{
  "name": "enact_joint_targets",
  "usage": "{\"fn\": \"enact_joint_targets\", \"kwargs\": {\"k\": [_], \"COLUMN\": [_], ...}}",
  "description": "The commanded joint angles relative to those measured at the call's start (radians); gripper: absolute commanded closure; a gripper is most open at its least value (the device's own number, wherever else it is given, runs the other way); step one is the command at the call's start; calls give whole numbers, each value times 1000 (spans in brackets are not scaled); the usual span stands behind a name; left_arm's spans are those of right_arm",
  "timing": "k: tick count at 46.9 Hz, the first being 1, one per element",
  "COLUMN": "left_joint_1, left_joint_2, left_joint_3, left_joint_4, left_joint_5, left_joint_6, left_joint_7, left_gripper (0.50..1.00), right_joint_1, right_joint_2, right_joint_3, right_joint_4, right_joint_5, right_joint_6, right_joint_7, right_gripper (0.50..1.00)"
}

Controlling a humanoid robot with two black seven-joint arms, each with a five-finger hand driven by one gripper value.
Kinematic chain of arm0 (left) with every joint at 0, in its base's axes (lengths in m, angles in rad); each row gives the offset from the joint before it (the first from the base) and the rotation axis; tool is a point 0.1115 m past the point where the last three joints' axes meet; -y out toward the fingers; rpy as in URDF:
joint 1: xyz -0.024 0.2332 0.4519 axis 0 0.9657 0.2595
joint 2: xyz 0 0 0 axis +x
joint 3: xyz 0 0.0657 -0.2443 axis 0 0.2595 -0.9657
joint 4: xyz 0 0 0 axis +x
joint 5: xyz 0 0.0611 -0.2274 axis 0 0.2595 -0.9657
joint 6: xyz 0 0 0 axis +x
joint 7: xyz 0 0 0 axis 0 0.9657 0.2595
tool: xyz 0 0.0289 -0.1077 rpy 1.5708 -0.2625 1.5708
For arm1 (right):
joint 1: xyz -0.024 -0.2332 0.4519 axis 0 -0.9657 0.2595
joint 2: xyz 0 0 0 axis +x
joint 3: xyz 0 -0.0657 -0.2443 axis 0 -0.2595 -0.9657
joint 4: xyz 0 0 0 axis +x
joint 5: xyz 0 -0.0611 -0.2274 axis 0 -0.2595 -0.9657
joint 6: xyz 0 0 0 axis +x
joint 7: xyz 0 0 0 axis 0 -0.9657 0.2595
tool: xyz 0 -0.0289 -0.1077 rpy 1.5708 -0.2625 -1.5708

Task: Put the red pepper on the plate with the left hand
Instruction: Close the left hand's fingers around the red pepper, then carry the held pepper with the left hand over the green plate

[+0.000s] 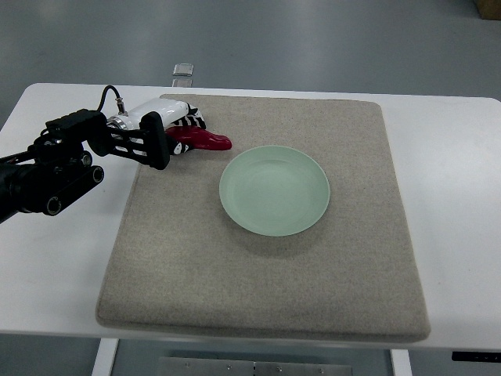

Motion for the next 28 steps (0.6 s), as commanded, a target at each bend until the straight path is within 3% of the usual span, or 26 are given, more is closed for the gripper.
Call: {"fn": "enact_joint_targets", "kwargs": {"k": [1,8,28], "left_joint_1": [0,0,-9], "left_joint_2": [-2,-5,-9], "left_joint_3": [-3,-8,-18], "left_joint_4": [0,-2,-66], "left_joint_5": [-3,-9,-18], "left_joint_6": [4,53,103], "left_joint_7": [0,0,-26], "left_gripper": [1000,1000,1000], "right_joint_1": [0,0,0], "right_joint_2": [0,0,0], "right_joint_3": [-1,-1,1], "right_joint_4": [0,0,0], "right_joint_5": [0,0,0], "right_joint_6": [1,1,1], "right_joint_7": [0,0,0], "right_gripper": [572,572,572]}}
